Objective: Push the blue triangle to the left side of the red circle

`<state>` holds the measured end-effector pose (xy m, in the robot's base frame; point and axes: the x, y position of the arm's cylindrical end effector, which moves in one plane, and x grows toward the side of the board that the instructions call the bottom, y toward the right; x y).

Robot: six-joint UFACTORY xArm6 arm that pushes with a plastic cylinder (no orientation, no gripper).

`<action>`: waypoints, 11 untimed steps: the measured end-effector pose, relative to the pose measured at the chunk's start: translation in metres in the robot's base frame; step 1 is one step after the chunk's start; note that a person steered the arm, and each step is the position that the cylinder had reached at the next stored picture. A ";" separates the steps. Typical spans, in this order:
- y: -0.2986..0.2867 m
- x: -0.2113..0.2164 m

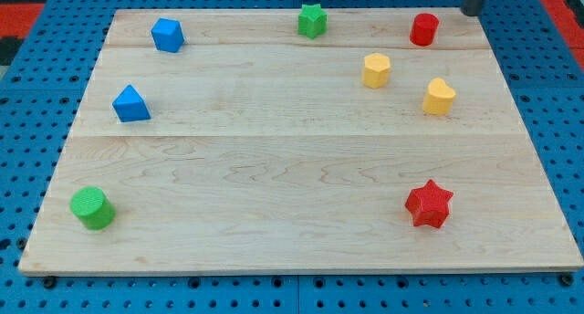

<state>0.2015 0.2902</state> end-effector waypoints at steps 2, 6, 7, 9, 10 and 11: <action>-0.210 0.091; -0.493 0.149; -0.557 0.178; -0.513 0.173; -0.467 0.145; -0.456 0.143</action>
